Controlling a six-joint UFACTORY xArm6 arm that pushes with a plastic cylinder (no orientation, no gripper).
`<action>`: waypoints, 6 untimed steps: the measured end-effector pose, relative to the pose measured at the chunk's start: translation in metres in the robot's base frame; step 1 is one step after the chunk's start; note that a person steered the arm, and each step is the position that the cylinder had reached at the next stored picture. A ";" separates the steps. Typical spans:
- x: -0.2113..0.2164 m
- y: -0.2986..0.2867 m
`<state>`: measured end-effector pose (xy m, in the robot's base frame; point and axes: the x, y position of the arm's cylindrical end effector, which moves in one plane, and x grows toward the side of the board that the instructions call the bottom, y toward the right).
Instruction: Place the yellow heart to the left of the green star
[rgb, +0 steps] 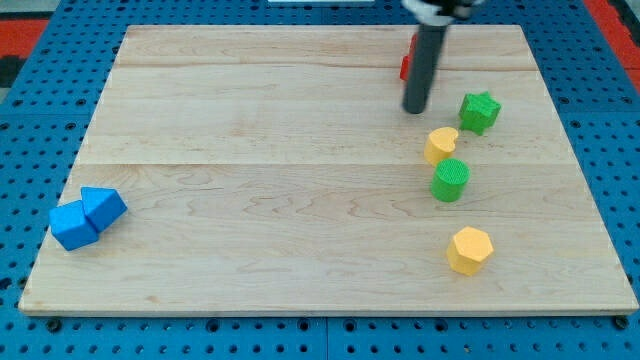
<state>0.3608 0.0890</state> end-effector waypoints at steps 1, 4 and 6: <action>0.054 -0.028; 0.127 0.038; 0.107 0.063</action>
<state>0.4674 0.1517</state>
